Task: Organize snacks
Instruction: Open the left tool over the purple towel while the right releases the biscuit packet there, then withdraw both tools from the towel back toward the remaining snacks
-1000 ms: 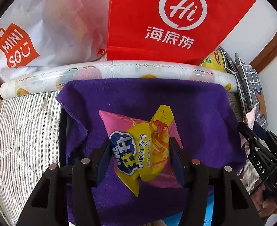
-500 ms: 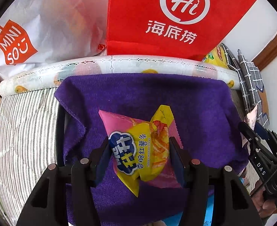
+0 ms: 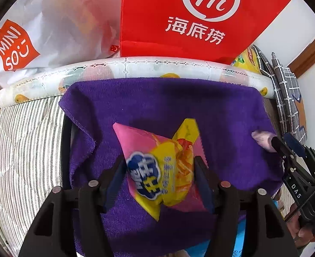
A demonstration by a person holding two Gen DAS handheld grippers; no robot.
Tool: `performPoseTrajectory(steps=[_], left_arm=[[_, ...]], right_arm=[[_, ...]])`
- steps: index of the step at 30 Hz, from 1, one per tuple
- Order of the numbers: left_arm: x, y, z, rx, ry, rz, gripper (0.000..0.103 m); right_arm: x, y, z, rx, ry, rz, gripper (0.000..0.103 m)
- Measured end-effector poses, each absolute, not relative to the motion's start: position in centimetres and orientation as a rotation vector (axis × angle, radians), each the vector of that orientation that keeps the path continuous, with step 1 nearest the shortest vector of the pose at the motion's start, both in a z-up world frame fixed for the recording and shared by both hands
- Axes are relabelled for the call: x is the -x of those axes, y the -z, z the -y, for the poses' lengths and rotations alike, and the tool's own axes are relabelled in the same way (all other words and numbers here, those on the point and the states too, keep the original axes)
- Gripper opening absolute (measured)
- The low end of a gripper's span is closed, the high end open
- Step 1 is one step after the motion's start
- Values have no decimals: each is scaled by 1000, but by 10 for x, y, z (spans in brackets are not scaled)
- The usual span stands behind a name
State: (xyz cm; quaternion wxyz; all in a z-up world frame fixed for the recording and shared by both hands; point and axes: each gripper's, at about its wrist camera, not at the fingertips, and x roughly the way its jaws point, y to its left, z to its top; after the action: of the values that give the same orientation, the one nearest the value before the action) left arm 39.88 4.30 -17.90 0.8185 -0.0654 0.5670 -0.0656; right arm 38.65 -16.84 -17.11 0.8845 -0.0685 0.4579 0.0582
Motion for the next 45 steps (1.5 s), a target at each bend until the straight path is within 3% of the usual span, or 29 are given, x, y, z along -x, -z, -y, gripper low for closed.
performPoseTrajectory(steps=[5,14,18,21,26,45], left_arm=[[-397,172,-43,150,139,-1183,74],[-388,147,-34,89,128,-1121,75],[-375,131,-25,41,128,-1074,75],[-360,117,-18,14,128,-1040,77],[-333,97,-11,5,121,-982,83],[-211,60,-8,0,98,-835,82]], right_arm=[[-383,168,167,159,-125,-934,50],[-373,147,165,131,-122,-895,62],[-357,130,165,152,-93,-867,77],[-343,120,166,187,-61,-854,80],[-318,104,172,186,-37,-877,80],[-207,59,193,170,-41,-760,80]])
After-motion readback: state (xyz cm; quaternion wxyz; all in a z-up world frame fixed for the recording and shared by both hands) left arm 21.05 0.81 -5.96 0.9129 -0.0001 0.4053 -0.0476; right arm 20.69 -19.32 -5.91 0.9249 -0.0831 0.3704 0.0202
